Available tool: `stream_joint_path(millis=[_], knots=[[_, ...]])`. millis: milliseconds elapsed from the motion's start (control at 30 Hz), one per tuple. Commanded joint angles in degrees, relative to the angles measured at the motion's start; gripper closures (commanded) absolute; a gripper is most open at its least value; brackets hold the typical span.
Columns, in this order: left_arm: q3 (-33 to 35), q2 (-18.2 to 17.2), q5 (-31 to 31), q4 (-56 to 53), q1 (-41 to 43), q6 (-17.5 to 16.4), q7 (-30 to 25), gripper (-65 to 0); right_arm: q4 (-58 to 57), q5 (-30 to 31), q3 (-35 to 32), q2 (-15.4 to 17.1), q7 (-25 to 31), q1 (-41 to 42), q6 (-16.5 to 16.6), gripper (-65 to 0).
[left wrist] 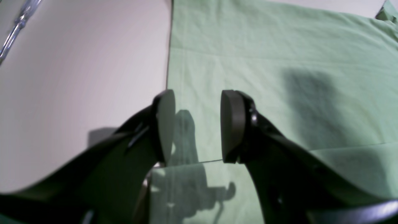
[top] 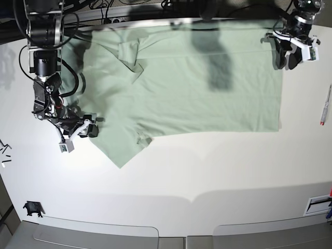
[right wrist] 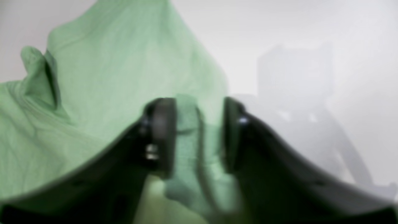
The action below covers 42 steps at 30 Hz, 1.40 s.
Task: Fold the T-shirt properly
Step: 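Move the right gripper to the opposite shirt edge near the collar, then move the left gripper to the opposite hem corner and pinch it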
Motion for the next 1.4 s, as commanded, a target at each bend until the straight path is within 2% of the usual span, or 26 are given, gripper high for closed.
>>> stream_joint_path(millis=[0, 33, 133, 200, 267, 300, 500, 667, 800, 933, 1133, 1300, 1367], knots=[[-0.57, -1.22, -0.74, 1.05, -0.33, -0.2, -0.57, -22.5, 0.35, -0.11, 0.09, 0.66, -1.62, 0.79, 0.2, -9.4], [-0.57, -1.81, -0.76, 1.05, -0.94, 0.68, 0.63, -22.7, 0.35, -0.11, 0.09, 0.68, -1.88, 0.79, 0.2, -0.2], [-0.55, -3.41, -0.79, 0.66, -4.04, 3.48, 3.76, -23.3, 0.35, -0.02, 0.11, 0.66, -2.49, 0.76, 0.22, 0.0], [-0.55, -4.5, -0.81, -0.92, -7.08, 3.76, 3.85, -23.9, 0.35, 0.37, 0.11, 0.61, -2.19, 0.79, 0.2, 0.0], [-0.55, -5.88, -0.94, -4.24, -11.13, 3.76, 4.35, -28.1, 0.35, 0.57, 0.11, 0.48, -1.75, 0.79, 0.22, 0.0], [-0.55, -6.67, -1.49, -6.71, -13.51, 3.76, 5.22, -29.8, 0.35, 0.57, 0.11, 0.33, -1.38, 0.79, 0.2, 0.0], [-0.48, -11.87, -7.5, -27.26, -28.94, 3.48, 8.63, -30.1, 0.35, 0.52, 0.09, -0.31, 0.04, 0.79, 0.24, 0.0], [-0.35, -15.56, -13.62, -45.62, -41.29, -0.96, 12.26, -30.1, 0.35, 0.26, 0.09, -0.74, 0.0, 0.79, 0.22, 0.0], [0.98, -16.76, -16.09, -57.4, -48.81, -4.98, 14.97, -30.1, 0.35, 0.28, 0.09, -0.76, 0.0, 0.79, 0.22, 0.0], [6.38, -16.46, -16.02, -64.04, -52.81, -7.06, 14.99, -30.1, 0.35, 0.24, 0.09, -0.76, -0.07, 0.79, 0.24, 0.0], [16.26, -16.15, -15.87, -64.96, -54.12, -7.04, 15.98, -30.1, 0.35, 0.09, 0.09, -0.76, -0.11, 0.79, 0.22, 0.0], [18.75, -16.15, -15.87, -64.96, -54.1, -7.04, 16.22, -30.0, 0.35, 0.11, 0.09, -0.76, -0.09, 0.79, 0.22, 0.0], [18.75, -16.17, -15.87, -64.96, -54.1, -7.04, 15.98, -27.0, 0.35, 0.13, 0.09, -0.76, -0.11, 0.79, 0.22, 0.0]])
